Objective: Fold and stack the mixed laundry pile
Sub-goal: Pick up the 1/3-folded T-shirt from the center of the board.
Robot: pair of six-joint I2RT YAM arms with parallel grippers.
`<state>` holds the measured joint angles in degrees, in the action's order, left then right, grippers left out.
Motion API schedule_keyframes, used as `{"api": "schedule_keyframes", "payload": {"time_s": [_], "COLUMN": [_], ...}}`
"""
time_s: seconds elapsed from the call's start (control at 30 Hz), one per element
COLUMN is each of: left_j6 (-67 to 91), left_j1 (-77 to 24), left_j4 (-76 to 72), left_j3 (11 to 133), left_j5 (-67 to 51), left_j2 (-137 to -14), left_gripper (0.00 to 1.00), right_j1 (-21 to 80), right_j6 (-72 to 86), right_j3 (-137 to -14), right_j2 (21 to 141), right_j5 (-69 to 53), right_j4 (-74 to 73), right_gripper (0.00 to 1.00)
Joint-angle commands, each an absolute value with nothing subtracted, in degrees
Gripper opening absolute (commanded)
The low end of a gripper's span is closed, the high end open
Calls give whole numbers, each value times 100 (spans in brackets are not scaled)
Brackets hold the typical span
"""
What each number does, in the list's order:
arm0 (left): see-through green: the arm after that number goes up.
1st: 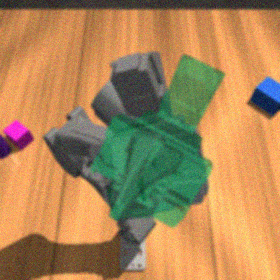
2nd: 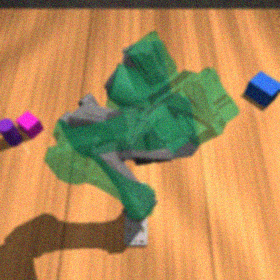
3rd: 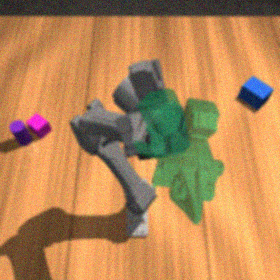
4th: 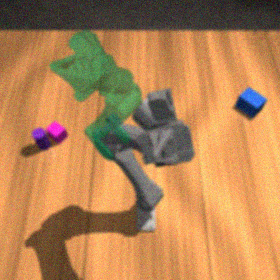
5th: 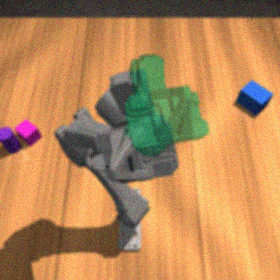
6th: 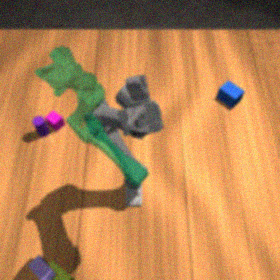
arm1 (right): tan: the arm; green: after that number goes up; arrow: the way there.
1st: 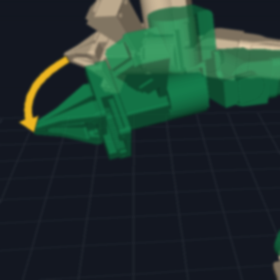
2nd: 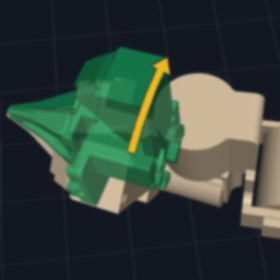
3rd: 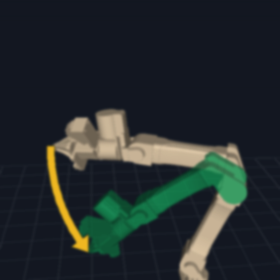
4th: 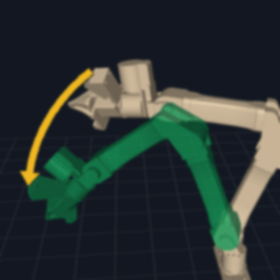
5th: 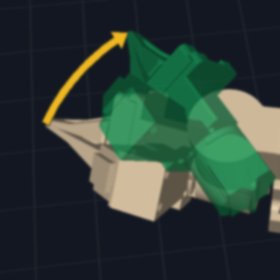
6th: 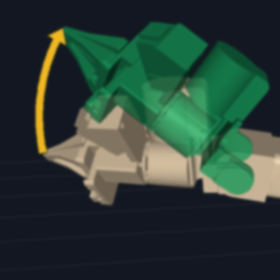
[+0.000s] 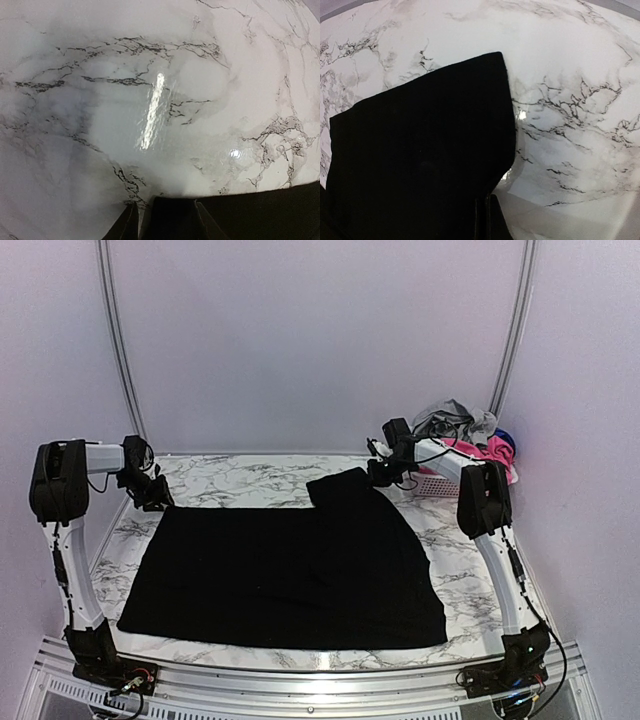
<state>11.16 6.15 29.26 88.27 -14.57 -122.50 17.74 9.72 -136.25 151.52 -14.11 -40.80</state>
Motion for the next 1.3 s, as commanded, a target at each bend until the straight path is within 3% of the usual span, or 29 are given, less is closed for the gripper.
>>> {"api": "schedule_keyframes", "payload": {"time_s": [0.0, 0.3, 0.6, 0.73, 0.83, 1.03, 1.27], "left_j6": [1094, 1193, 1307, 1247, 1186, 1272, 1315], "left_j1": [612, 615, 605, 517, 458, 429, 431], "left_j4": [2905, 2922, 3156, 3243, 3296, 3287, 3254], "left_j3": [9042, 9163, 9101, 9153, 9193, 9324, 9671], "left_j5": [-1629, -1912, -1174, -1093, -1146, -1267, -1241], "left_j2": [-12549, -12705, -12638, -12709, -12735, -12703, -12525], "left_gripper": [36, 19, 41, 39, 34, 0, 0], "right_j1": [1707, 1559, 1511, 1507, 1507, 1512, 1512], "right_j6": [1099, 1382, 1338, 1345, 1361, 1363, 1305], "right_j3": [-13774, -14071, -14098, -14106, -14104, -14066, -13601], "right_j2": [15259, 15353, 15349, 15346, 15329, 15161, 14507], "right_j5": [-1381, -1488, -1528, -1556, -1586, -1759, -1836], "right_j4": [-3814, -3653, -3684, -3661, -3650, -3582, -3351], "right_gripper": [0, 0, 0, 0, 0, 0, 0]}}
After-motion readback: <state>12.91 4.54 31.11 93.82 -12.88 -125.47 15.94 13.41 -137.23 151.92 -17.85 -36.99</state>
